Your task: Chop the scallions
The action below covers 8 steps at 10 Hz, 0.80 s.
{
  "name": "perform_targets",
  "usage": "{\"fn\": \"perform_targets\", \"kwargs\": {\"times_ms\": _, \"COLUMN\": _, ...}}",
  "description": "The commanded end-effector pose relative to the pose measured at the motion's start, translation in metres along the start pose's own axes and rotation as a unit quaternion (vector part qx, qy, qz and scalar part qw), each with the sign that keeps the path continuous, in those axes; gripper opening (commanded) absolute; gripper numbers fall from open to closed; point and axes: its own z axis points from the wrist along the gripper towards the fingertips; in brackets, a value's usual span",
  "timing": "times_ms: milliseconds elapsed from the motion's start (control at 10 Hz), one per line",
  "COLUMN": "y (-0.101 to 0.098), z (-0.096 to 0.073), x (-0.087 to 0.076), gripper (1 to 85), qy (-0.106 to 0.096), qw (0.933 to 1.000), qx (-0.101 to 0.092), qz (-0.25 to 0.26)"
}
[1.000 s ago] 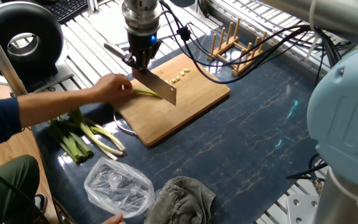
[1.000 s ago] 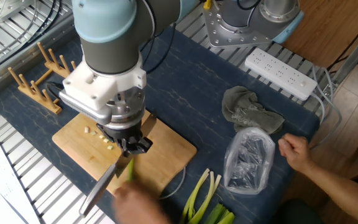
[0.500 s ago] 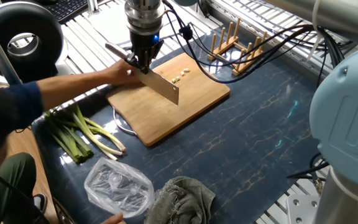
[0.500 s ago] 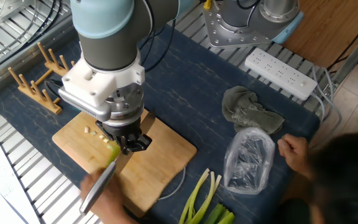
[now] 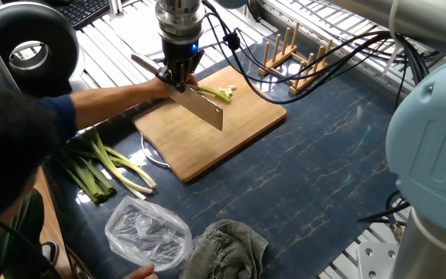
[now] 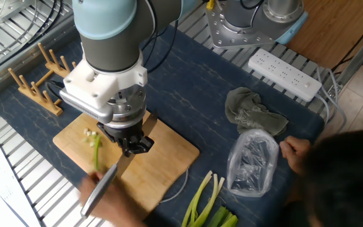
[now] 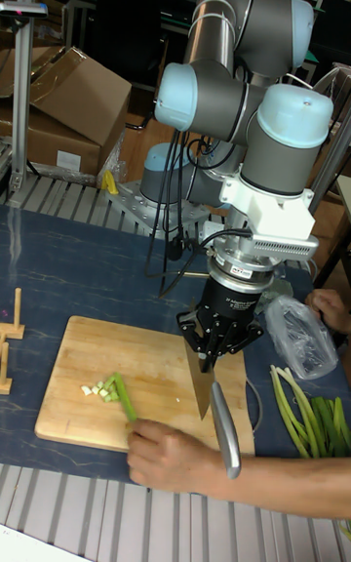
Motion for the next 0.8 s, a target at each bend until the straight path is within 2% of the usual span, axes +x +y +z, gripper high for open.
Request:
{"fn": "perform_targets", "kwargs": {"times_ms": 0, "y": 0.0019, "z": -0.0008, "x": -0.0012, "gripper": 1.3, "qy": -0.001, "qw": 1.0000, "qx": -0.005, "qz": 0.003}}
{"fn": "perform_targets", "kwargs": {"times_ms": 400, "y": 0.0051, "z": -0.0020, "x": -0.0008, "gripper": 1.3, "qy": 0.001, "qw": 1.0000, "qx": -0.005, "qz": 0.007}}
{"fn": "perform_targets", "kwargs": {"times_ms": 700, "y": -0.0048, "z": -0.0065, "x": 0.0030, "gripper": 1.3, "qy": 0.009, "qw": 0.9998, "qx": 0.013, "qz": 0.009}}
